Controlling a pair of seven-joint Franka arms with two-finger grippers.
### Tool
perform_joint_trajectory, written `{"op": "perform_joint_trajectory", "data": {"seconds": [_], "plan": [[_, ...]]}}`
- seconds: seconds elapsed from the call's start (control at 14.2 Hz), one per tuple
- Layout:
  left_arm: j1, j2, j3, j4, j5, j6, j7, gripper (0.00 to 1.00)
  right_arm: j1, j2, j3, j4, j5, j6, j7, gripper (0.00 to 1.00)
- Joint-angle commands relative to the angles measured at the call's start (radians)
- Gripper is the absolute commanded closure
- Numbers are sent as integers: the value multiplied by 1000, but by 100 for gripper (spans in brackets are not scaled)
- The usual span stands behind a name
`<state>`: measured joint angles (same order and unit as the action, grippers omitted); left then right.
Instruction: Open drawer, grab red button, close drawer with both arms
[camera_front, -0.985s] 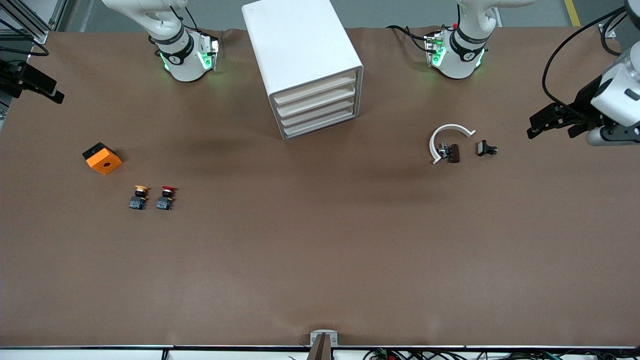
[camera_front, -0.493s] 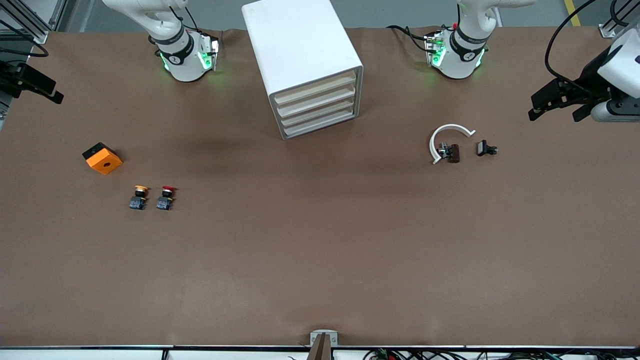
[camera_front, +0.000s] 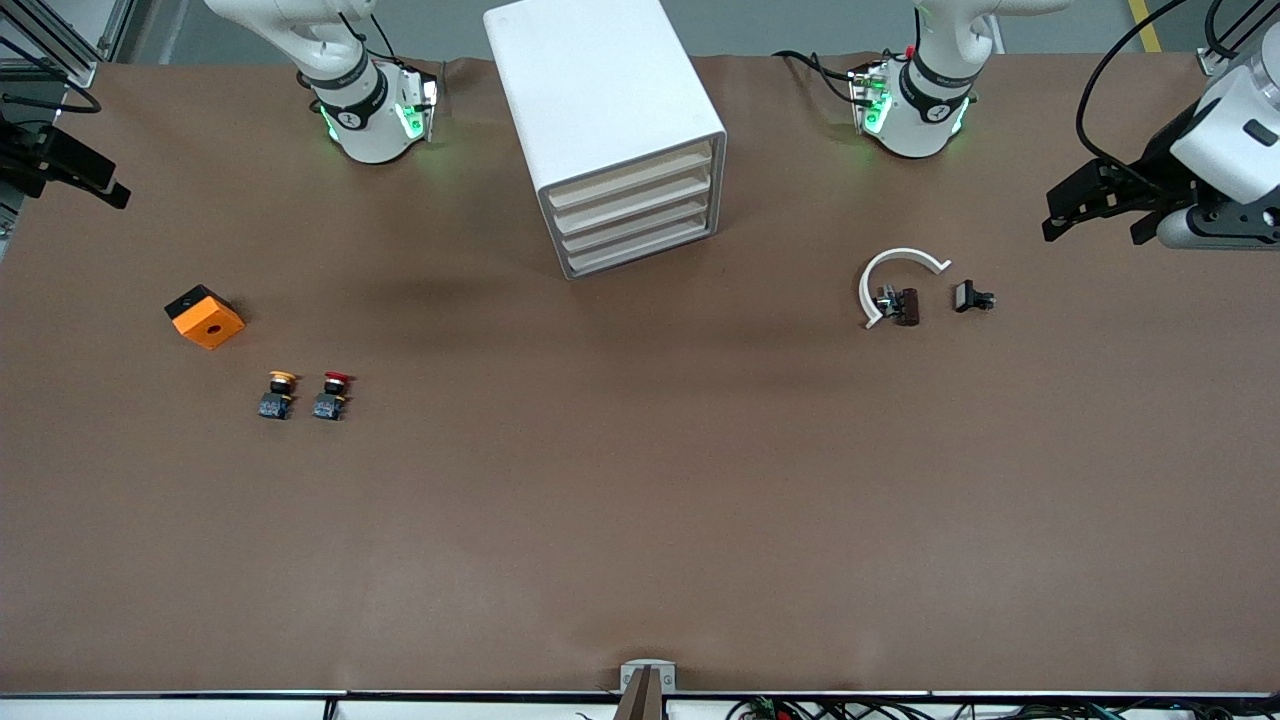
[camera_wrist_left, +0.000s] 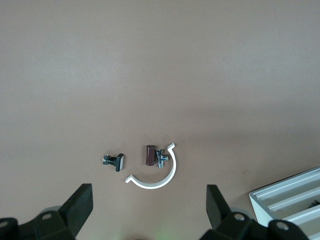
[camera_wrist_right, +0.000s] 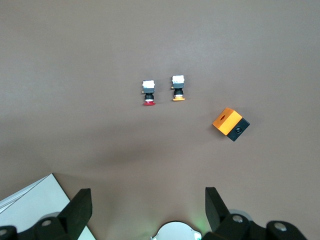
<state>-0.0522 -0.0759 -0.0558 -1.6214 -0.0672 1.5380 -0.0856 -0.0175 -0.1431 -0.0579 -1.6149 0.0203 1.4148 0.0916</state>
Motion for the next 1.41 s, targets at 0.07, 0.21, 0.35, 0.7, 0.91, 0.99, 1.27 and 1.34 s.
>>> {"op": "perform_joint_trajectory", "data": {"seconds": [0.07,0.21,0.35,0.7,0.91,0.99,1.27,1.34], "plan": [[0,10,-6,32,23,-24,-13,0,-18,-26,13,-19,-3,19,-12,0],[0,10,-6,32,23,-24,-13,0,-18,-26,15,-19,-6,27,-41,0],[0,10,-6,32,23,-24,-13,0,-19,-26,12,-19,-8,30,-65,0],[6,13,-6,32,23,-22,-3,0,-16,-36,15,-17,-37,35,-92,0],[-3,68,-6,79,42,-15,3,0,-18,-39,13,-17,-37,41,-93,0],[-8,88,-7,101,79,-15,6,0,-16,-39,13,-17,-37,41,-93,0],[6,111,-7,113,83,8,35,0,-10,-41,16,-17,-31,41,-92,0],[8,117,-7,113,76,8,35,0,-4,-41,15,-17,-31,42,-92,0]]}}
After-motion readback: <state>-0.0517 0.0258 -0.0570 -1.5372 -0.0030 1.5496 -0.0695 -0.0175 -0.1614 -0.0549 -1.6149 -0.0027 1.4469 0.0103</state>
